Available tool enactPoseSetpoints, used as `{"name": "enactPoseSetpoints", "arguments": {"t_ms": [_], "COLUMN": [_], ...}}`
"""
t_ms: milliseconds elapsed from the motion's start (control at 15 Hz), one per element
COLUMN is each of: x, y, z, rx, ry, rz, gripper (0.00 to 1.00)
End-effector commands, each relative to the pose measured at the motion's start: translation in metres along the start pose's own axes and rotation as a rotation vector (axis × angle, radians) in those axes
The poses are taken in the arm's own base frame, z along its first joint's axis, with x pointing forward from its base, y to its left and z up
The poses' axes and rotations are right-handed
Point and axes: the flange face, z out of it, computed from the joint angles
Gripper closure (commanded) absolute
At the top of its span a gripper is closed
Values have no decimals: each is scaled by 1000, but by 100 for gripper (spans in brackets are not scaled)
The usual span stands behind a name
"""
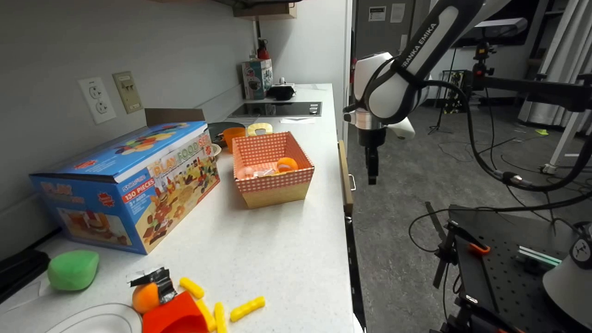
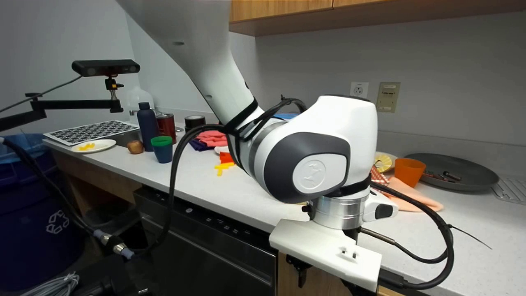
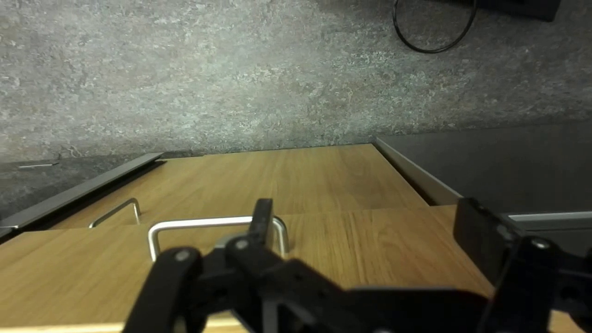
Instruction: Pick up the plush toy from the counter and put it in the drawer and close it
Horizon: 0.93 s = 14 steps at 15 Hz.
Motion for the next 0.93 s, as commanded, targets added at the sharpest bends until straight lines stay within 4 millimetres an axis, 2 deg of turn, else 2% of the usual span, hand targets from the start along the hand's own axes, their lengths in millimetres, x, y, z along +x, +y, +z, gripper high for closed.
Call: {"name": "enactPoseSetpoints", "arguments": {"t_ms": [0, 200, 533, 800, 867], "x": [-38, -57, -77, -94, -80], "y": [-9, -14, -23, -33, -23], "z": [-24, -41, -66, -74, -67], "rx": [-39, -65, -104, -98, -86], "ry": [59, 102, 159, 189, 153], "rz": [-1, 7, 22, 52, 39], "gripper": [0, 0, 0, 0, 0]}}
